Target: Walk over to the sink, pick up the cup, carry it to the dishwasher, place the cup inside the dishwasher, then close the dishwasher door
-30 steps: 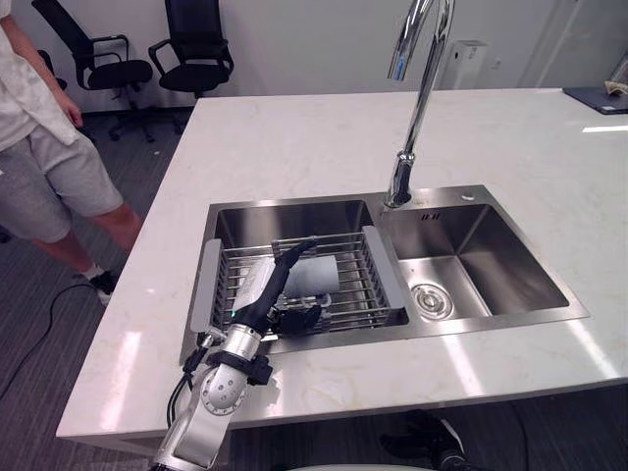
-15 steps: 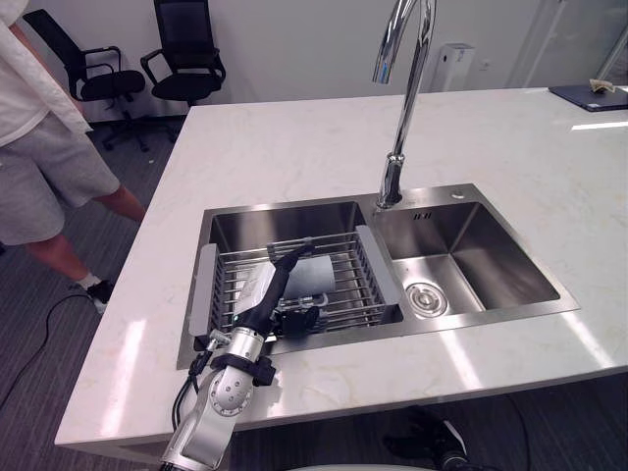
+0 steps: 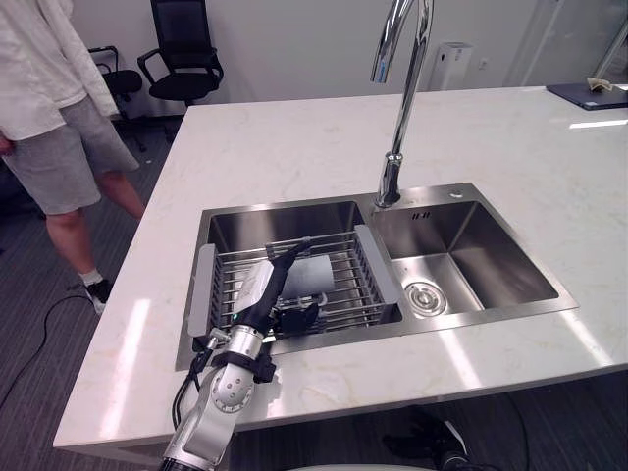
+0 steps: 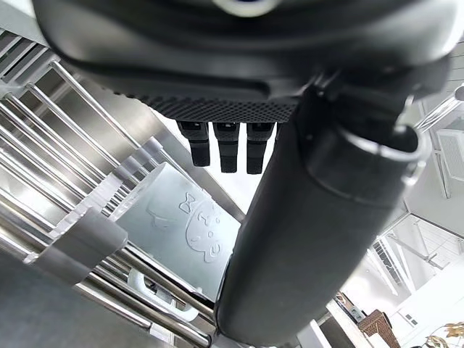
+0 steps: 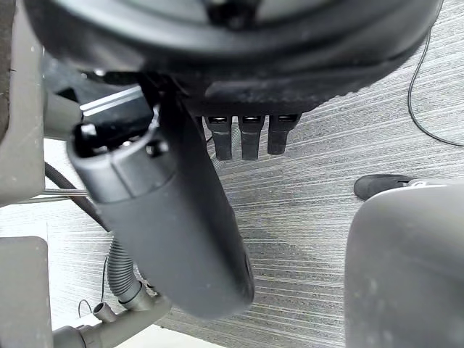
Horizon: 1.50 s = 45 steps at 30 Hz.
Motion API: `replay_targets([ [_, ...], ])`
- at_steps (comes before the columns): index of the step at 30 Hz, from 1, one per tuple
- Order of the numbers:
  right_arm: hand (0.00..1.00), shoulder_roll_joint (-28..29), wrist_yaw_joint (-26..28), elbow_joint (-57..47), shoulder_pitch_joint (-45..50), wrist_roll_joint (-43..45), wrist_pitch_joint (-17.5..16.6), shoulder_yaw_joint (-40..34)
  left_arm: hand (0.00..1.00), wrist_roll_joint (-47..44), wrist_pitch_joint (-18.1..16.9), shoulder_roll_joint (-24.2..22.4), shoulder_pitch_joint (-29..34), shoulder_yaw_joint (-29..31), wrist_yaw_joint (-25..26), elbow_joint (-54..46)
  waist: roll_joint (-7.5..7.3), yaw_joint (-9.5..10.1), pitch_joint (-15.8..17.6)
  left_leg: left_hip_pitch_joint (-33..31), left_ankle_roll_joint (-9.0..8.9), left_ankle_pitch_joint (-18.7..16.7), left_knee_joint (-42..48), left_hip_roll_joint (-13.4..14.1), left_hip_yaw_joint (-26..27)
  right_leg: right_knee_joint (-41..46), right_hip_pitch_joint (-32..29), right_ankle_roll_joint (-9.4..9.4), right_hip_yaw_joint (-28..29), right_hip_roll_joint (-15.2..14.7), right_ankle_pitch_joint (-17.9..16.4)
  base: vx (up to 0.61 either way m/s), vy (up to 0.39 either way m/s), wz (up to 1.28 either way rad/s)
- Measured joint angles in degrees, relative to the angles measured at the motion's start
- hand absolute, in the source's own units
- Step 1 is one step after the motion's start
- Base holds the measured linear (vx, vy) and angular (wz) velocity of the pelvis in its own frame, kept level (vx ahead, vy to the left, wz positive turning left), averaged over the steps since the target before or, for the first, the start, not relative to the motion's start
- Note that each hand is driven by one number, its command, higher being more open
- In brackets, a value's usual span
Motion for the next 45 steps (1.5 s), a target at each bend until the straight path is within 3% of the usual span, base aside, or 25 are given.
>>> replay_targets([
  [17,0.90,-0.04,0.58,0.00,-0.11,-0.03,0.14,0.06,0.90,0.10,2.16,0.82,-8.55,-0.08,-0.45,4.09,-0.02,-1.22,0.02,0.00,0.00,0.00,-0.01,0.00,0.22,-0.29,0.00,0.00,0.14,0.02,0.21,0.00,0.000,0.00],
  [36,0.90,-0.04,0.64,0.06,0.21,-0.04,0.16,0.02,0.90,3.70,3.44,2.91,-9.69,0.62,-1.71,9.94,-0.34,-1.51,0.26,0.03,-0.07,-0.05,-0.02,0.11,0.78,-0.92,0.00,0.05,0.70,0.13,0.71,0.00,0.000,-0.01],
  [45,0.90,0.27,1.27,0.05,0.42,-0.05,0.16,0.05,0.90,5.32,3.99,4.68,-12.52,0.89,-3.34,12.82,-1.03,-2.66,0.92,0.03,-0.10,-0.08,-0.02,0.10,0.82,-0.94,0.00,0.05,0.76,0.12,0.70,0.00,0.000,0.00],
])
